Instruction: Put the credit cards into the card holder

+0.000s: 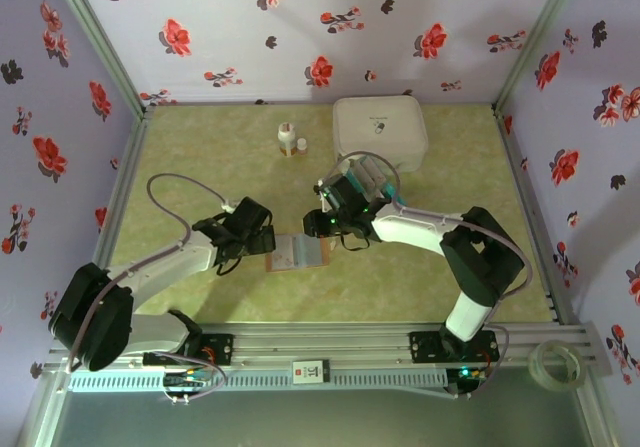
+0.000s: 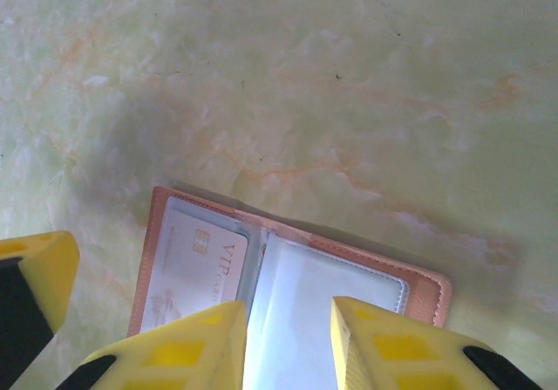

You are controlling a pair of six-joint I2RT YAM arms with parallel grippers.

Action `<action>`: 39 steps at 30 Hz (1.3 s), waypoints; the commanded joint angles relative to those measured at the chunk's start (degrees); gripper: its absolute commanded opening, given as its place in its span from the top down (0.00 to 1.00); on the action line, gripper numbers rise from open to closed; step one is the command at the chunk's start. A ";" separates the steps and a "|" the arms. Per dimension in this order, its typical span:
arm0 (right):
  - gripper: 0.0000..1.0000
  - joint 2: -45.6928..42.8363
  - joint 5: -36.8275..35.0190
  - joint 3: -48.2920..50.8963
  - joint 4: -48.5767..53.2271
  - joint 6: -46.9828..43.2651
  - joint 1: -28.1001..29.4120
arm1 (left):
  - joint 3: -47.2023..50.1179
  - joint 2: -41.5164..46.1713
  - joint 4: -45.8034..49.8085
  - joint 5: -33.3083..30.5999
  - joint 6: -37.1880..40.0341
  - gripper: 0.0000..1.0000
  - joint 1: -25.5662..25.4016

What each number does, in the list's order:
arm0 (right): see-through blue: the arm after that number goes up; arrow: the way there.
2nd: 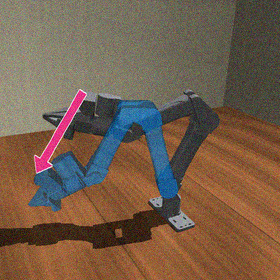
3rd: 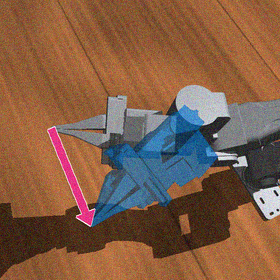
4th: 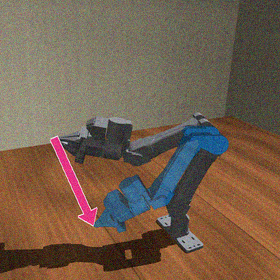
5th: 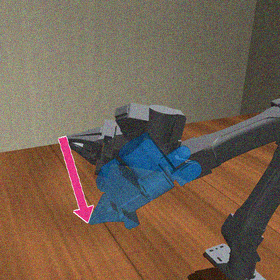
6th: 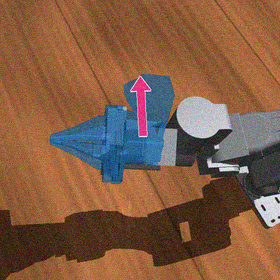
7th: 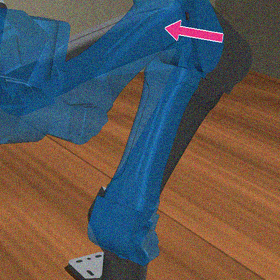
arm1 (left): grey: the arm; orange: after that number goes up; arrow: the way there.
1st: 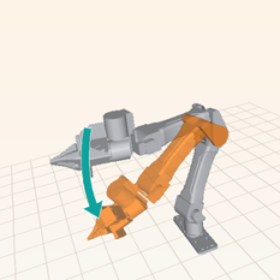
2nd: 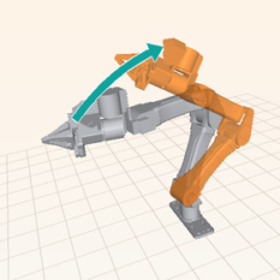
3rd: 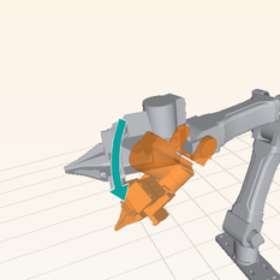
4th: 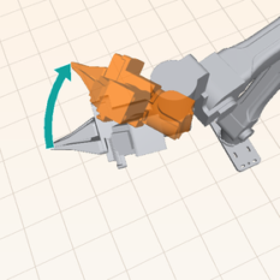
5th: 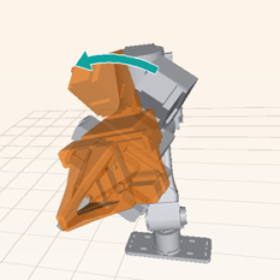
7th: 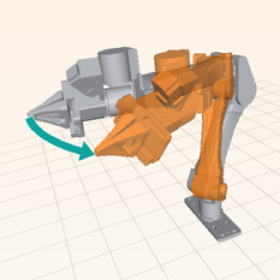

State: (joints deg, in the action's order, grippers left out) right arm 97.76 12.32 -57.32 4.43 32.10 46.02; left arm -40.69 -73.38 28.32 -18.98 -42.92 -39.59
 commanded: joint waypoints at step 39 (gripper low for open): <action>0.58 0.74 -0.19 3.53 3.13 2.08 0.12 | 0.54 -9.29 -0.71 -6.16 -2.50 0.00 -5.50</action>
State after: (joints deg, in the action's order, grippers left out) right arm 98.48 12.67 -53.28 6.00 33.61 46.00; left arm -41.21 -81.62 27.62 -23.05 -45.32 -45.17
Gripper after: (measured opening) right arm 0.418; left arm 0.997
